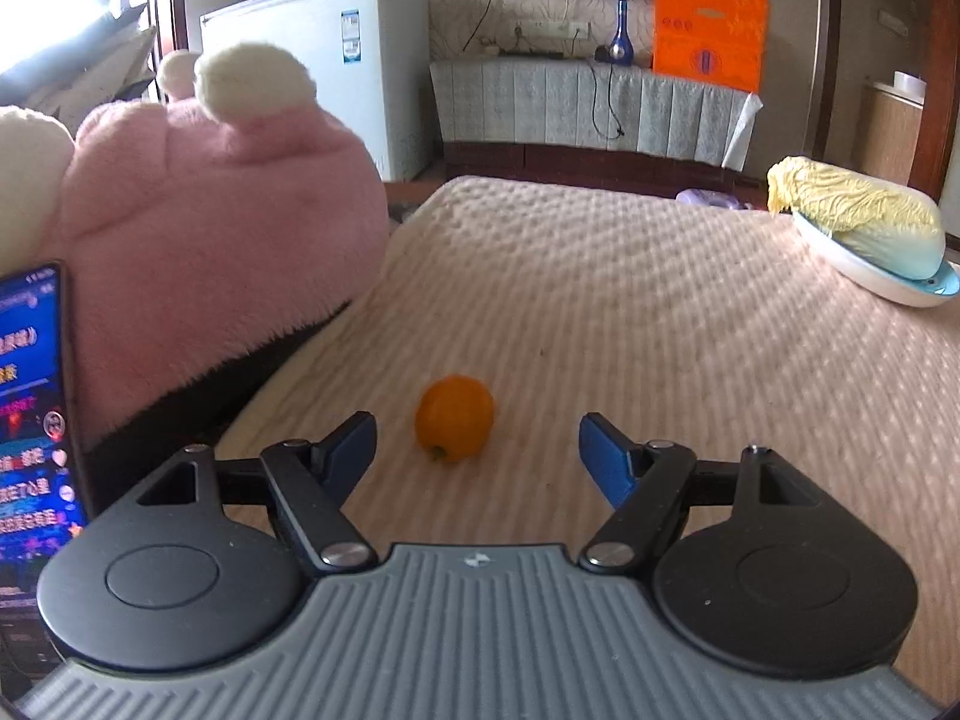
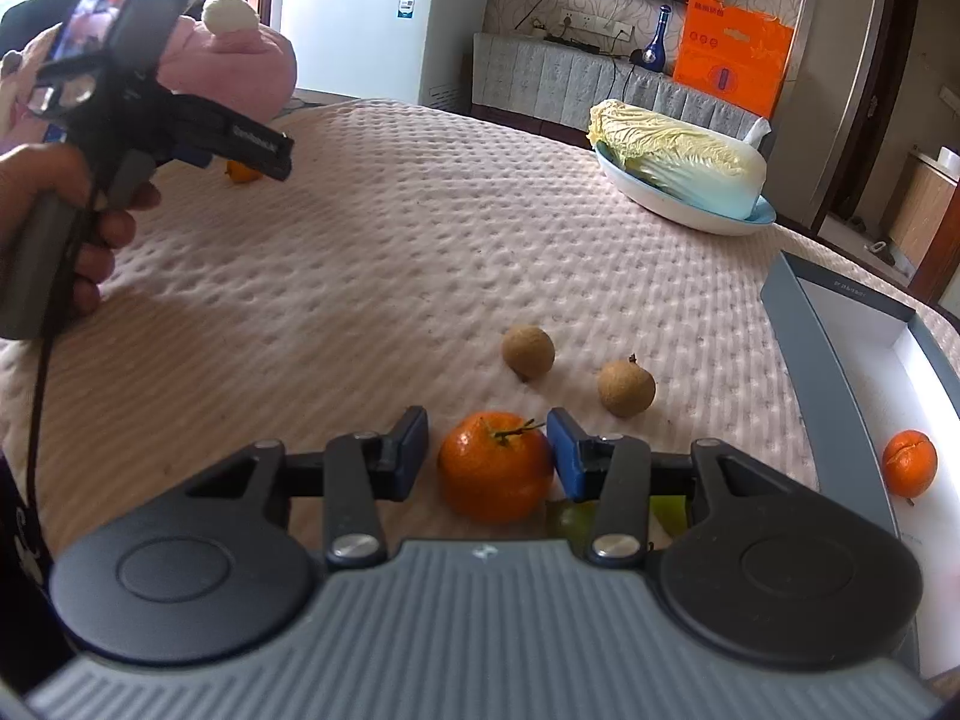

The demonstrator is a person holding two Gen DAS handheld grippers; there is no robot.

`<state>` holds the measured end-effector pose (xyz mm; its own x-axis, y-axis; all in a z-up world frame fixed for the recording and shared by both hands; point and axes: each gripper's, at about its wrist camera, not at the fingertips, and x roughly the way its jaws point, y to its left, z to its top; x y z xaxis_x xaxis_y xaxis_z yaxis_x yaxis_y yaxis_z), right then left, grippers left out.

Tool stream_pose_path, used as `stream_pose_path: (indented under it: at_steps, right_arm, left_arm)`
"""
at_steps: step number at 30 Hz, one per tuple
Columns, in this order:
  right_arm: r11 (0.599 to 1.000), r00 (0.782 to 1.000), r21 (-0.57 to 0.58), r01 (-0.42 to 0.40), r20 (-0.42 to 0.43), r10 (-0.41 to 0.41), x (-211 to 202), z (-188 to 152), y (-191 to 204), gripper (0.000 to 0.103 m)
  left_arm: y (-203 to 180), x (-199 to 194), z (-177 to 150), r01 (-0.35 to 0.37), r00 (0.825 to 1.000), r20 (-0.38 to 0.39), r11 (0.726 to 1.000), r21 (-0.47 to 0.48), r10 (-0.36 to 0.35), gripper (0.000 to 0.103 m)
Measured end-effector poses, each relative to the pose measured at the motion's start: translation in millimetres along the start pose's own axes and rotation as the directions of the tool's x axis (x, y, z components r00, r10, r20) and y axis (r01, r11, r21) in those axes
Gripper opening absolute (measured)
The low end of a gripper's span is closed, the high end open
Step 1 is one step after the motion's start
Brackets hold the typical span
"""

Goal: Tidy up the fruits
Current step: 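Grasp the small orange with left tool while right tool grasps the stemmed tangerine, then carry the small orange with left tool while right tool carries the tangerine toward the box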

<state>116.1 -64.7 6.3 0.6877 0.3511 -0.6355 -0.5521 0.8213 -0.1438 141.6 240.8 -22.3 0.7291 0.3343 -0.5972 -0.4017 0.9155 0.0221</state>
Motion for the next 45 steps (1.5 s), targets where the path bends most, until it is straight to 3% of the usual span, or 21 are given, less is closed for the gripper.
stream_pose_path:
  at_steps: [7, 13, 19, 25, 37, 45]
  right_arm:
    - [1.0, 1.0, -0.004, -0.001, -0.002, 0.001, 0.6, 0.6, 0.2, 0.046]
    - [1.0, 1.0, -0.004, -0.003, -0.004, 0.003, 1.4, 0.9, 0.0, 0.046]
    - [1.0, 1.0, -0.008, -0.009, -0.012, 0.009, 1.8, 2.1, -1.7, 0.041]
    - [1.0, 1.0, 0.009, -0.022, -0.007, 0.022, 0.8, 3.1, -4.5, 0.04]
    - [0.967, 0.994, 0.233, -0.102, 0.074, 0.087, -9.4, 8.0, -41.1, 0.04]
    - [0.951, 0.986, 0.284, -0.121, 0.147, 0.082, -26.3, 10.0, -60.3, 0.04]
  left_arm:
    - [21.8, 11.1, -0.4, 0.05, 0.999, -0.013, 0.992, -0.114, -0.052, 0.071]
    - [28.7, 13.8, -0.3, 0.03, 0.999, -0.018, 0.99, -0.137, -0.032, 0.067]
    - [12.3, 13.1, -0.4, -0.004, 1.0, -0.022, 0.998, -0.055, 0.003, 0.035]
    - [2.0, 4.8, -3.1, -0.023, 0.999, -0.027, 0.999, -0.025, 0.022, 0.035]
    - [-44.5, -51.9, -11.7, 0.065, 0.998, 0.01, 0.997, 0.052, -0.066, 0.035]
    - [-95.0, -92.5, -34.5, 0.116, 0.993, 0.008, 0.978, 0.175, -0.119, 0.035]
